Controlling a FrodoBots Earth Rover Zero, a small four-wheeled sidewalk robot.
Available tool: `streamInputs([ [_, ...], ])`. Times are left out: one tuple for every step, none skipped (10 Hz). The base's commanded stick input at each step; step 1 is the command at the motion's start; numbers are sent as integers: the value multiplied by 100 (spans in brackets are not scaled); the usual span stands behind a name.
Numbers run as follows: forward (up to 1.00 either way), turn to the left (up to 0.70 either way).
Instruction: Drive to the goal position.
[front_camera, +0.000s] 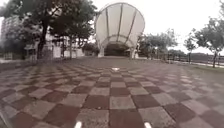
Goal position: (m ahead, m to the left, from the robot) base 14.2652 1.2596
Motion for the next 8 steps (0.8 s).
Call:
streamInputs([
  [50,0],
  [50,0],
  [50,0],
  [50,0],
  [50,0],
  [50,2],
  [50,2],
  [50,1],
])
